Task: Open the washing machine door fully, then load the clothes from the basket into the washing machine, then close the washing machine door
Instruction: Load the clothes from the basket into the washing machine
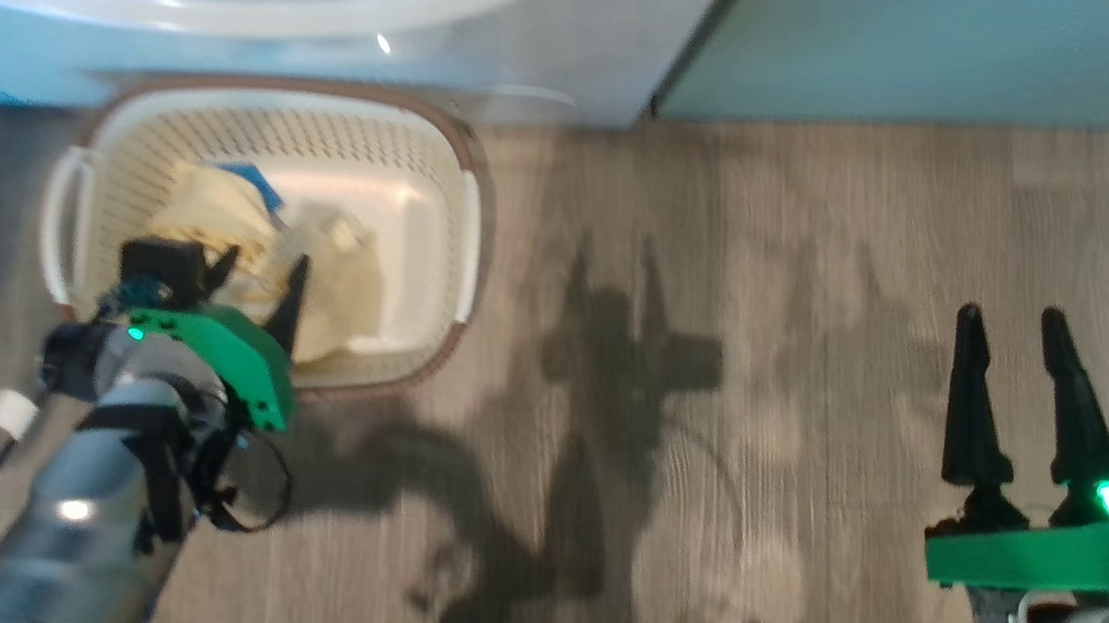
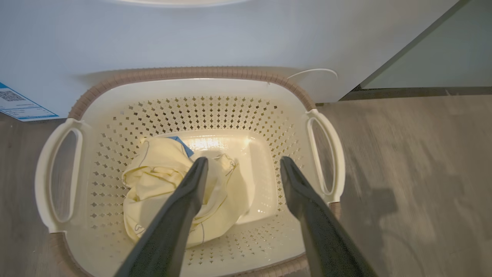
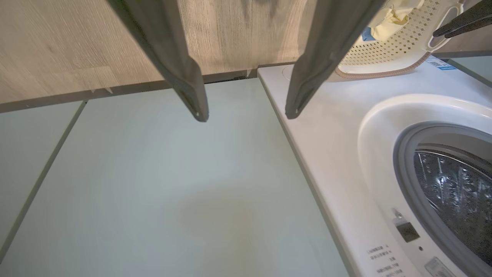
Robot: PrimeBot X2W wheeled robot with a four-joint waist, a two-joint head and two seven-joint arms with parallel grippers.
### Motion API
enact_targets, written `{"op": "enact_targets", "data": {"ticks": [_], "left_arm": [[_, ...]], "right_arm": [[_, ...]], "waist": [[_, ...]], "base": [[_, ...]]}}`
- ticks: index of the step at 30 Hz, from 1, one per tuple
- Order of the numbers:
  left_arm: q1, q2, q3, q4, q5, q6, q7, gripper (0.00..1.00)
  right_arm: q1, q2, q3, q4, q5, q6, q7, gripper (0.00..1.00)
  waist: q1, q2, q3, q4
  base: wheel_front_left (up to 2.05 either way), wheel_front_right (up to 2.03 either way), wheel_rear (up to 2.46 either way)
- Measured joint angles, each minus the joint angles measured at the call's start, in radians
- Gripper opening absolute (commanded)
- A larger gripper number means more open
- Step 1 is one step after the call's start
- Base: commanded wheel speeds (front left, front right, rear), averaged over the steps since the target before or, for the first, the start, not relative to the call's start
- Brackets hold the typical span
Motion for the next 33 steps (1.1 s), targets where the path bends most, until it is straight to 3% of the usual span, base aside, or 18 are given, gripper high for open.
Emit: {"op": "enact_targets", "data": {"ticks": [6,20,26,33], "left_arm": [[-0.088,0.052,-0.012,0.114,0.006,-0.02,0.016,1.0],[-0.246,0.188,0.027,0.265,-0.006,-0.015,0.045,1.0],[-0.314,0.23,0.021,0.315,-0.004,-0.007,0.118,1.0],[-0.375,0.234,-0.017,0.378,0.021,0.012,0.244,1.0]], "right_arm": [[-0.044,0.0,0.027,-0.017,0.044,0.0,0.0,1.0],[-0.121,0.0,0.083,-0.058,0.145,0.0,0.0,1.0],[-0.135,0.0,0.095,-0.078,0.159,0.0,0.0,1.0],[-0.135,0.0,0.096,-0.089,0.162,0.0,0.0,1.0]], "waist": [[-0.0001,0.0,0.109,-0.052],[-0.0002,0.0,0.312,-0.19],[-0.0001,0.0,0.385,-0.231],[-0.0004,0.0,0.421,-0.228]], "base": [[0.0,0.0,0.0],[0.0,0.0,0.0],[0.0,0.0,0.0],[0.0,0.0,0.0]]}}
